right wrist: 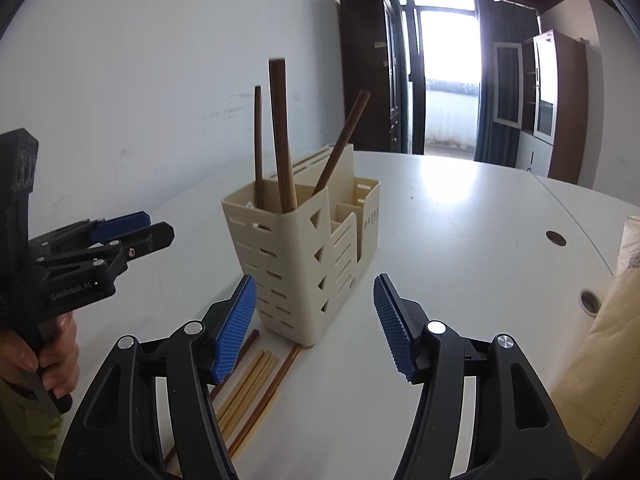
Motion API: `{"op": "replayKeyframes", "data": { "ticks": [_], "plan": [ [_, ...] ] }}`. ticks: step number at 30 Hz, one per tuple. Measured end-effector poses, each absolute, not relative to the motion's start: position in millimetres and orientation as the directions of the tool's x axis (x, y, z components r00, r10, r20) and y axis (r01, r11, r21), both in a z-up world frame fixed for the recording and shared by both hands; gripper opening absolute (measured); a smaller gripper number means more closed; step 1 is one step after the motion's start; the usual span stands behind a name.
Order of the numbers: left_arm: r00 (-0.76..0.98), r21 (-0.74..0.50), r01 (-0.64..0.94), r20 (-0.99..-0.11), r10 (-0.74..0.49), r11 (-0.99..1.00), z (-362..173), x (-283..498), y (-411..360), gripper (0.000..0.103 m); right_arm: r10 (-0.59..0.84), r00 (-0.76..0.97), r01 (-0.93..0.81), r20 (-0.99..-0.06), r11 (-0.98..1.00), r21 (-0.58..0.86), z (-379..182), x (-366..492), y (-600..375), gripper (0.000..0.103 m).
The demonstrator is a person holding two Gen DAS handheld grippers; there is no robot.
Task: Organize utensils
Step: 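Lower both open grippers toward the chopsticks lying beside the holder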
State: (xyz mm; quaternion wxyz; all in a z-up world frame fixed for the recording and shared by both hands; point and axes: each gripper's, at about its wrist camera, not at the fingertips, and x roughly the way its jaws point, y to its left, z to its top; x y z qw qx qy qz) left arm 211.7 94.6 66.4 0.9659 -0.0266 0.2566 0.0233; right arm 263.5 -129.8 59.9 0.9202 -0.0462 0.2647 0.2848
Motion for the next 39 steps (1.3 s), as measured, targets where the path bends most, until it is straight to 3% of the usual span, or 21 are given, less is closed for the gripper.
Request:
{"op": "replayKeyframes", "data": {
  "ticks": [18,39],
  "plan": [
    [0.792,-0.006,-0.084,-0.607,0.063,0.996,26.9,224.8,102.3,0.054,0.413,0.585,-0.556,-0.698,0.831,0.026,-6.6,260.9,-103.4,0.063],
    [0.707,0.011,-0.061,-0.705,0.051,0.998,-10.2,245.1,98.0,0.054,0.345,0.528,-0.550,-0.776,0.835,-0.003,-36.2,262.6,-90.3,0.063]
  ]
}}
